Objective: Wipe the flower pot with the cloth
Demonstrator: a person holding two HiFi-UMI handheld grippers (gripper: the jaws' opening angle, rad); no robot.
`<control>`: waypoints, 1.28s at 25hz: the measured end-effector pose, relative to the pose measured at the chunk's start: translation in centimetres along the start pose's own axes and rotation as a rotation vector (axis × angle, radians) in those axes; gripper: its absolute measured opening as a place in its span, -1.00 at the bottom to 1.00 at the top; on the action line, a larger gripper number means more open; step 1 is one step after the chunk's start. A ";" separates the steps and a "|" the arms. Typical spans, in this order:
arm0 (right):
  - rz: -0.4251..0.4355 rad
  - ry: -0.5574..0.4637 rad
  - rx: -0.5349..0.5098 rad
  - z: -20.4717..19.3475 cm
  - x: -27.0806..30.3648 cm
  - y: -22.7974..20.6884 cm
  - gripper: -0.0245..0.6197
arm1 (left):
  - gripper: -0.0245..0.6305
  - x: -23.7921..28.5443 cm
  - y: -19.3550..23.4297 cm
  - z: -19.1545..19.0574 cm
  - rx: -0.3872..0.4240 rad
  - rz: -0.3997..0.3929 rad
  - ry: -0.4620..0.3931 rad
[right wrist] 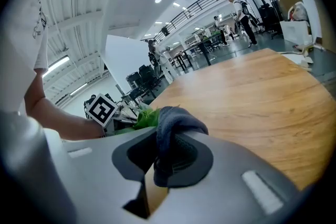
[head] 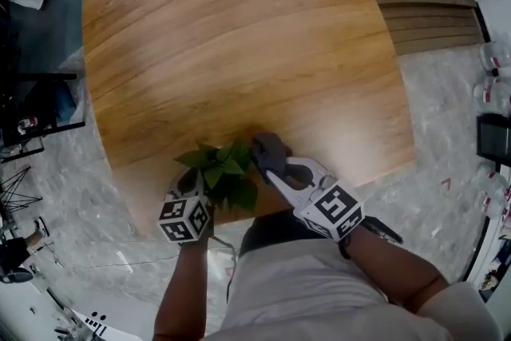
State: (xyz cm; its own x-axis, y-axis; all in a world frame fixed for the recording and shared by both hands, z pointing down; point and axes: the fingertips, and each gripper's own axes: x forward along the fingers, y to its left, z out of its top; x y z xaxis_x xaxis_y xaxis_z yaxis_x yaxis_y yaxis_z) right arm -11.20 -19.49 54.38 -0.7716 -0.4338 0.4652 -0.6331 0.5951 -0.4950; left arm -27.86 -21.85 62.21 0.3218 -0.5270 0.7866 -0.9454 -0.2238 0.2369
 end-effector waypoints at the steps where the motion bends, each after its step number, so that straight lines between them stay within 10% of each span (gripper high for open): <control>1: 0.009 0.011 -0.005 -0.1 0.2 0.1 -0.81 | -0.86 -0.1 0.0 -0.1 -0.031 0.001 -0.011; 13: 0.151 0.096 0.016 -2.8 9.1 3.2 -0.81 | -0.87 -0.7 3.0 -4.2 -0.509 -0.095 -0.164; 23: 0.321 0.057 -0.070 -1.4 10.7 11.4 -0.81 | -0.85 -0.4 4.5 -6.3 -0.680 -0.129 -0.171; 32: 0.043 0.102 0.024 -4.9 12.0 0.2 -0.81 | -0.85 0.0 4.6 -7.3 -0.770 -0.171 -0.177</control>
State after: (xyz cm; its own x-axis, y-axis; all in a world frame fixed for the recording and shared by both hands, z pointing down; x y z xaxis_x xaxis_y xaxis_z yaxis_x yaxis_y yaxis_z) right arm -20.29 -21.28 63.47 -0.7886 -0.3359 0.5151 -0.6016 0.5951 -0.5329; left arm -32.57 -16.95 67.48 0.4075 -0.6730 0.6173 -0.6316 0.2806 0.7228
